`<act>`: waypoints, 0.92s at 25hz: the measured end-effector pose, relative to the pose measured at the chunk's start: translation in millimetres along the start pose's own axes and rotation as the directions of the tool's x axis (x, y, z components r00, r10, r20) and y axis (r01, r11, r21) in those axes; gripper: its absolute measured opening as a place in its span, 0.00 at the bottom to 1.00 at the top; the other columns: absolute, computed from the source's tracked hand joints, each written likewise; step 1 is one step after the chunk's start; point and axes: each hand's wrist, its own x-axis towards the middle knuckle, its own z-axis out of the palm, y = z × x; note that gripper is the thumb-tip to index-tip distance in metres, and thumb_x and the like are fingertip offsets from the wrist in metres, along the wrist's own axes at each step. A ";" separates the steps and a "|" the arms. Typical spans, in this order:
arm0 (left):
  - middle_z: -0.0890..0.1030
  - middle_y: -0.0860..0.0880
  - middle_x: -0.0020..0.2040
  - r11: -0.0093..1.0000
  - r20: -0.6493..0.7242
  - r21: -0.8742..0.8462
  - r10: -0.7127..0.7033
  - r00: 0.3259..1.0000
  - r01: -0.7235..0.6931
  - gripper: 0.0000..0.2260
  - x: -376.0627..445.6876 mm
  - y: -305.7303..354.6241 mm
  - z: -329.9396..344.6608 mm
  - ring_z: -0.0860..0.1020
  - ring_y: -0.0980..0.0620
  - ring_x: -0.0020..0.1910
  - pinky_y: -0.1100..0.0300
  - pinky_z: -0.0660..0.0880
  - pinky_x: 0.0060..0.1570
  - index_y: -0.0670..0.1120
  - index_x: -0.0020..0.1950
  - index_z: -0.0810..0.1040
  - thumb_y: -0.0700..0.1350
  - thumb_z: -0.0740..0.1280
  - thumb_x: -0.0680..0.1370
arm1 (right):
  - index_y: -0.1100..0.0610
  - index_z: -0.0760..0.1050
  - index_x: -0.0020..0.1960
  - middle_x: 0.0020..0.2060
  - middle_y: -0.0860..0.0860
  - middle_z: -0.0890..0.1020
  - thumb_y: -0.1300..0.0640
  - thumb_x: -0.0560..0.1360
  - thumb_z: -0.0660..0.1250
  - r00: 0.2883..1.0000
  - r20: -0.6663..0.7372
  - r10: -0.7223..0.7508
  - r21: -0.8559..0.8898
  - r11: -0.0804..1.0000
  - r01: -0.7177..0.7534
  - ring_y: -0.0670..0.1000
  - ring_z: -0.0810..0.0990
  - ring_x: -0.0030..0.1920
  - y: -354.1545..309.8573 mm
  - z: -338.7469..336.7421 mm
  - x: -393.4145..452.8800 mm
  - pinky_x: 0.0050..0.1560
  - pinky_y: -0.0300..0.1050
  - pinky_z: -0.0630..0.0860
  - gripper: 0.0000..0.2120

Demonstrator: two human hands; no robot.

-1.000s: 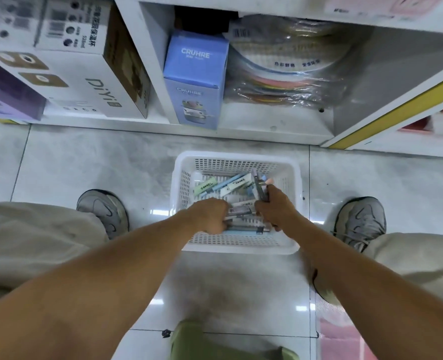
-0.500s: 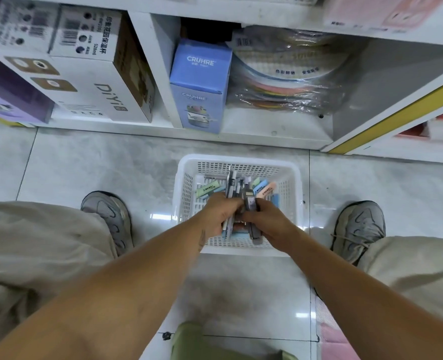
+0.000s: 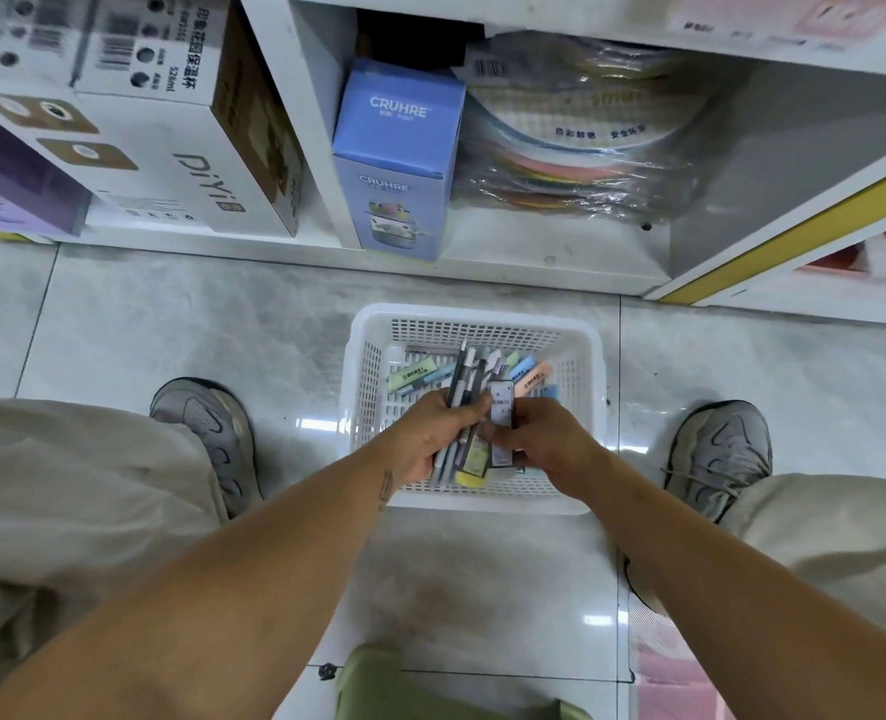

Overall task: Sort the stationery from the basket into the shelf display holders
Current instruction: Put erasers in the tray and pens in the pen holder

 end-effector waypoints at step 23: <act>0.85 0.41 0.42 0.865 0.221 0.298 0.349 0.911 -0.403 0.16 -213.5 170.4 39.3 0.84 0.45 0.41 0.54 0.81 0.42 0.36 0.56 0.78 0.38 0.76 0.71 | 0.61 0.79 0.56 0.33 0.48 0.81 0.58 0.79 0.69 0.875 0.108 -0.472 -0.766 0.522 0.377 0.44 0.79 0.29 -205.2 -95.0 -202.1 0.30 0.35 0.74 0.08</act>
